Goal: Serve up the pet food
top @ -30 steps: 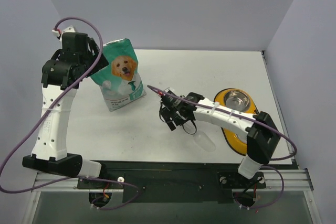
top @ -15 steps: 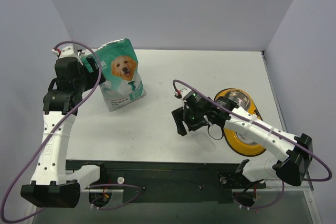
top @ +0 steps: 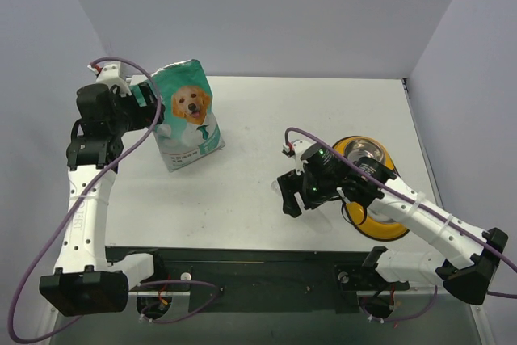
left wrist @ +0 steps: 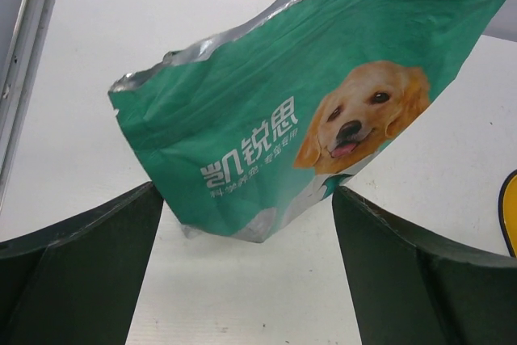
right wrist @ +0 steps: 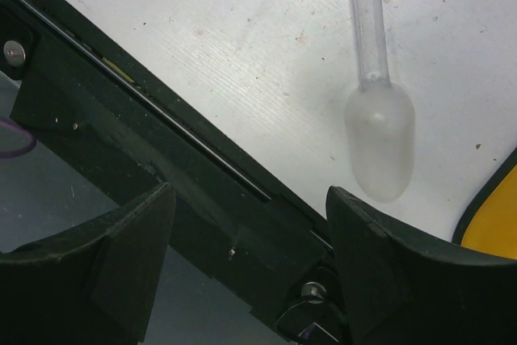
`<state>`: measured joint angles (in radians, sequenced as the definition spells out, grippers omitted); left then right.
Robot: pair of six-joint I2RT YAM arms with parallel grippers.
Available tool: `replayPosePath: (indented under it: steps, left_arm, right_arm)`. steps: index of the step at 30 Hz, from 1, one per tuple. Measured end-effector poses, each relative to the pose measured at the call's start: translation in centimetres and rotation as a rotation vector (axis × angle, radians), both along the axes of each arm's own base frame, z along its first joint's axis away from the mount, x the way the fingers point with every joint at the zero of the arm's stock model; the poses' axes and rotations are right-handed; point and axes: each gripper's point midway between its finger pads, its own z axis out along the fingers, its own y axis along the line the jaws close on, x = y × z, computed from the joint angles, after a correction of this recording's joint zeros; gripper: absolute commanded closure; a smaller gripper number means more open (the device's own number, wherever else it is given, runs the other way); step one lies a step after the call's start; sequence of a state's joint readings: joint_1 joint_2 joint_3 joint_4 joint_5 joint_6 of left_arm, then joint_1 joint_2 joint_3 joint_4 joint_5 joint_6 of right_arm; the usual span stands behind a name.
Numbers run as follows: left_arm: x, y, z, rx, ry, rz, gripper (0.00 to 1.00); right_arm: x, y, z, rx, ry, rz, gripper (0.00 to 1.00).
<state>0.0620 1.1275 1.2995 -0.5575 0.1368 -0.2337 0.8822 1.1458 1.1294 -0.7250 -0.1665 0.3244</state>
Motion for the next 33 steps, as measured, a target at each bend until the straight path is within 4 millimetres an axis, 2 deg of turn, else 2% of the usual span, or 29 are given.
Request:
replayPosePath:
  steps: [7, 13, 18, 19, 24, 25, 26, 27, 28, 33]
  left_arm:
    - [1.5, -0.4, -0.9, 0.003, -0.021, -0.034, 0.12]
    - [2.2, -1.0, -2.4, -0.062, -0.040, -0.052, 0.30]
    - [2.4, -0.8, -2.3, -0.079, -0.052, -0.040, 0.43]
    - [2.4, -0.8, -2.3, -0.083, -0.052, -0.039, 0.51]
    - [2.5, -0.8, -2.3, -0.108, -0.056, -0.026, 0.72]
    - [2.5, -0.8, -2.3, -0.117, -0.058, -0.023, 0.80]
    - [2.6, -0.9, -2.2, -0.125, -0.062, -0.021, 0.84]
    - [2.5, -0.9, -2.2, -0.137, -0.064, -0.018, 0.95]
    - [2.6, -1.0, -2.2, -0.148, -0.067, -0.017, 1.00]
    - [2.3, -1.2, -2.1, -0.209, -0.064, 0.010, 1.00]
  right_arm:
    - [-0.2, -0.2, -0.1, 0.005, 0.007, -0.001, 0.30]
    - [-0.3, -0.6, -0.7, 0.004, 0.034, -0.009, 0.30]
    - [-0.2, -0.6, -0.7, 0.010, 0.040, -0.008, 0.30]
    - [-0.2, -0.6, -0.7, 0.010, 0.040, -0.006, 0.30]
    - [-0.4, -0.7, -1.3, 0.000, 0.052, -0.005, 0.30]
    - [-0.5, -0.8, -1.5, -0.003, 0.055, -0.005, 0.30]
    - [-0.6, -0.9, -1.7, -0.007, 0.059, -0.007, 0.30]
    - [-0.6, -0.9, -1.8, -0.008, 0.062, -0.011, 0.30]
    - [-0.5, -0.9, -1.8, -0.006, 0.063, -0.016, 0.30]
    - [0.5, -0.7, -1.9, -0.005, 0.067, -0.098, 0.30]
